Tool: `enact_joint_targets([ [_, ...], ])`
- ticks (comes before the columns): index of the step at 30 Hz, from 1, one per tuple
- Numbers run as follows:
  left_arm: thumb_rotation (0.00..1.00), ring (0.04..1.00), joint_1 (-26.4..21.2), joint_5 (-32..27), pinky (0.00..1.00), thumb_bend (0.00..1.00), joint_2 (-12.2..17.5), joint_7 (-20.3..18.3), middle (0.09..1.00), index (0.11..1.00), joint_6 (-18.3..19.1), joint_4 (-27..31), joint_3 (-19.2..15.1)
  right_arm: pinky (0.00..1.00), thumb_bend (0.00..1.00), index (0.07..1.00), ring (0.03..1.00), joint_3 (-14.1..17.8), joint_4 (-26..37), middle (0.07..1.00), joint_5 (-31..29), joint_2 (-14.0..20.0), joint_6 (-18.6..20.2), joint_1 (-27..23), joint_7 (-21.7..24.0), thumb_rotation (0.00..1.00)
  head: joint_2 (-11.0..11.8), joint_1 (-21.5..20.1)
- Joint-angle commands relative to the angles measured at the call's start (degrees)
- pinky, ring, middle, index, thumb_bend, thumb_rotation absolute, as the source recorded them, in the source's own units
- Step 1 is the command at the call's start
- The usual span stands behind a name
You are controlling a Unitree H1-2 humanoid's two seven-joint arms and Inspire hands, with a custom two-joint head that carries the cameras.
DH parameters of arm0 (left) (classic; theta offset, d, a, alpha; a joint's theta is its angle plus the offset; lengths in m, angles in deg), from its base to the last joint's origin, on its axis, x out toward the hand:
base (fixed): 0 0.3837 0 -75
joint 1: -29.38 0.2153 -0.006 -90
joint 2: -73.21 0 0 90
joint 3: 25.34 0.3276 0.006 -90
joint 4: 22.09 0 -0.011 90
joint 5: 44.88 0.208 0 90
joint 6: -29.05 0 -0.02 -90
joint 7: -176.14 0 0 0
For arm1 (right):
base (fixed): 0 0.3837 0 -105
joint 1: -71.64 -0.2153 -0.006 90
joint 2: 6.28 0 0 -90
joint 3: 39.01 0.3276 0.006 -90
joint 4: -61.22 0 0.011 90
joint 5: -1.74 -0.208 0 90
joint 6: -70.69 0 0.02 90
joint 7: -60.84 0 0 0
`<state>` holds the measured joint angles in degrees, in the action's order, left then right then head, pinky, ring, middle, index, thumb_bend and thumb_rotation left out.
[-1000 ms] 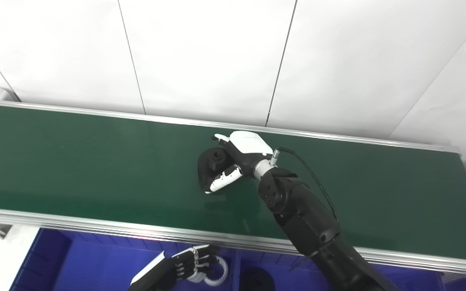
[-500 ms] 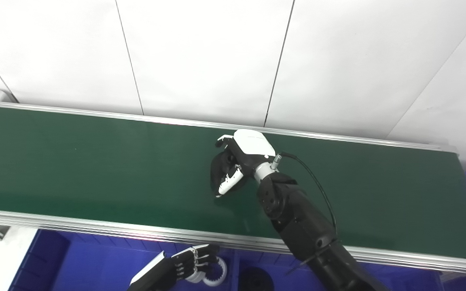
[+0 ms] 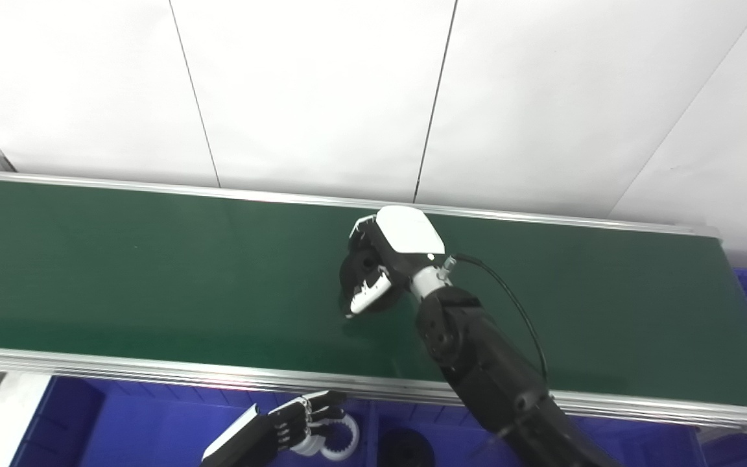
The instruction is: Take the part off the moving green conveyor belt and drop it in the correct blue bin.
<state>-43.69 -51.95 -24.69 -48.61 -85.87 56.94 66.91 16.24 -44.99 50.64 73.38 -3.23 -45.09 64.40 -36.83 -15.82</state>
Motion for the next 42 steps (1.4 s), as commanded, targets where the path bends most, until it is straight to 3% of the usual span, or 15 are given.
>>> enact_joint_targets([
  [1, 0.35, 0.884, 0.2, -0.8, 0.80, 0.95, 0.1, -1.0, 0.916, 0.878, -2.0, 1.4, 0.1, 0.21, 0.52, 0.502, 0.284, 0.3, 6.5, 0.412, 0.5, 0.1, 1.2, 1.2, 2.3, 0.00, -0.2, 0.0],
  [5, 0.34, 0.895, 0.3, -1.1, 0.81, 0.95, 0.2, -1.0, 0.922, 0.881, -2.0, 1.6, 0.4, 0.32, 0.52, 0.526, 0.396, 1.4, 16.3, 0.431, 2.2, 1.6, 4.0, 4.2, 6.7, 0.00, -1.1, 0.1],
  [12, 0.32, 0.909, 0.8, -1.1, 0.84, 0.94, 0.6, -0.6, 0.929, 0.891, -2.0, 3.1, 1.2, 0.28, 0.52, 0.531, 0.357, 4.9, 34.2, 0.416, 5.2, 4.0, 6.0, 11.5, 11.7, 0.00, -3.2, -0.1],
  [17, 0.31, 0.918, 1.5, -2.0, 0.86, 0.94, 1.3, 0.1, 0.935, 0.895, -2.0, 4.5, 2.3, 0.30, 0.52, 0.528, 0.369, 8.5, 46.9, 0.429, 7.6, 5.7, 6.7, 19.0, 16.0, 0.00, -6.6, -0.4],
  [23, 0.36, 0.926, 3.0, -1.9, 0.87, 0.91, 2.5, 2.7, 0.954, 0.917, -1.7, 8.1, 4.6, 0.30, 0.52, 0.530, 0.371, 11.9, 55.4, 0.422, 7.9, 5.6, 5.7, 30.1, 18.1, 0.00, -11.3, -1.1],
  [27, 0.39, 0.937, 3.6, -2.2, 0.88, 0.87, 3.5, 4.7, 0.975, 0.948, -0.4, 10.8, 6.6, 0.28, 0.52, 0.529, 0.350, 12.6, 55.3, 0.411, 6.2, 5.4, 4.2, 37.1, 16.7, 0.00, -13.4, -1.3],
  [32, 0.42, 0.944, 3.5, -1.5, 0.92, 0.86, 4.1, 7.6, 0.978, 0.956, 2.9, 14.5, 8.0, 0.29, 0.52, 0.540, 0.368, 13.8, 48.9, 0.423, 2.7, 4.7, 3.5, 46.0, 12.1, 0.00, -16.7, 0.1],
  [35, 0.42, 0.942, 3.4, -1.8, 0.91, 0.87, 4.3, 9.5, 0.972, 0.950, 5.2, 16.4, 8.6, 0.30, 0.52, 0.537, 0.384, 15.2, 44.3, 0.426, 0.7, 3.8, 2.8, 47.7, 9.5, 0.00, -19.5, 1.2],
  [39, 0.39, 0.944, 3.5, -2.4, 0.93, 0.87, 4.1, 12.0, 0.962, 0.939, 8.2, 18.7, 9.2, 0.35, 0.52, 0.534, 0.427, 16.1, 38.0, 0.445, -0.9, 3.5, 1.0, 47.8, 5.4, 0.00, -20.2, 1.5],
  [42, 0.38, 0.939, 3.5, -1.8, 0.91, 0.86, 4.1, 13.4, 0.961, 0.937, 8.5, 19.6, 9.6, 0.36, 0.52, 0.535, 0.436, 16.1, 35.1, 0.447, -1.5, 3.2, 1.3, 47.2, 3.8, 0.00, -20.2, 1.4],
])
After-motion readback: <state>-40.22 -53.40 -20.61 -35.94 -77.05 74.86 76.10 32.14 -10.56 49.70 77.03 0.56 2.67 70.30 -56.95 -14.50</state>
